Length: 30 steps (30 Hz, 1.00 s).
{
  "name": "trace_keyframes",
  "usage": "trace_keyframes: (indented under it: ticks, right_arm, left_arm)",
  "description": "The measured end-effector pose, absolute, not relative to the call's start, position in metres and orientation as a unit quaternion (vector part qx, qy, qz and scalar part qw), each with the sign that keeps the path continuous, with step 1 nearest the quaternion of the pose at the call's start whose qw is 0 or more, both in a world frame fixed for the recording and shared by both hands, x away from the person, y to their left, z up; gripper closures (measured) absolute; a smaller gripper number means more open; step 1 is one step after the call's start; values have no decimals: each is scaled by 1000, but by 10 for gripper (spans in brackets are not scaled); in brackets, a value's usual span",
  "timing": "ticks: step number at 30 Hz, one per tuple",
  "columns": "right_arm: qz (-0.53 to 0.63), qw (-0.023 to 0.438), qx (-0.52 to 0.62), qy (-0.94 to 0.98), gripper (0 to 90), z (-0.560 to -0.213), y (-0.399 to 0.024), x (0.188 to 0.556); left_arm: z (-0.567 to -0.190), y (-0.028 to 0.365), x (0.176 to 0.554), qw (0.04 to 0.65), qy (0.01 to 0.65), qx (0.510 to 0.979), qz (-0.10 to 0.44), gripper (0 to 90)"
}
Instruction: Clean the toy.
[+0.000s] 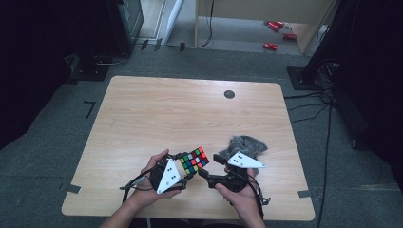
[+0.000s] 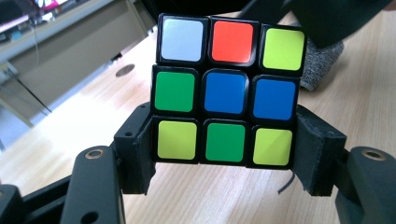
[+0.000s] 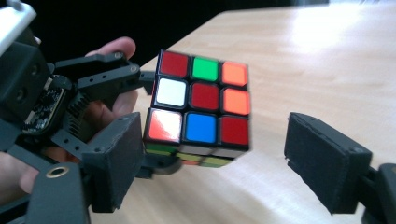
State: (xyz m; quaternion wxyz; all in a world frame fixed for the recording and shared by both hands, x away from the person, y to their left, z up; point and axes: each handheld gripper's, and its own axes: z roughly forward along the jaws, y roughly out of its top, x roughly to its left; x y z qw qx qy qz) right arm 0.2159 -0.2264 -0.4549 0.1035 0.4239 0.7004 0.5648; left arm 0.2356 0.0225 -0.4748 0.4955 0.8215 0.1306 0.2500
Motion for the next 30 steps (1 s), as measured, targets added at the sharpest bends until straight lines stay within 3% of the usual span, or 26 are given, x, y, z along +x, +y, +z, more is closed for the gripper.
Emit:
trace_keyframes:
  ticks: [5, 10, 12, 18, 30]
  right_arm:
    - [531, 199, 423, 707, 257, -453, -245, 219]
    - [456, 304, 437, 713, 237, -462, -270, 228]
    - [432, 323, 446, 714, 220, -470, -279, 232]
    - [399, 320, 460, 726, 220, -487, -287, 242]
    - [359, 264, 495, 746, 337, -519, -297, 255]
  left_arm:
    - [-472, 31, 244, 511, 156, 818, 211, 344]
    - [-470, 38, 250, 528, 176, 809, 190, 344]
    - [-471, 42, 253, 543, 191, 796, 184, 344]
    - [-471, 53, 258, 573, 216, 771, 176, 344]
    - [-494, 62, 273, 571, 256, 764, 156, 344]
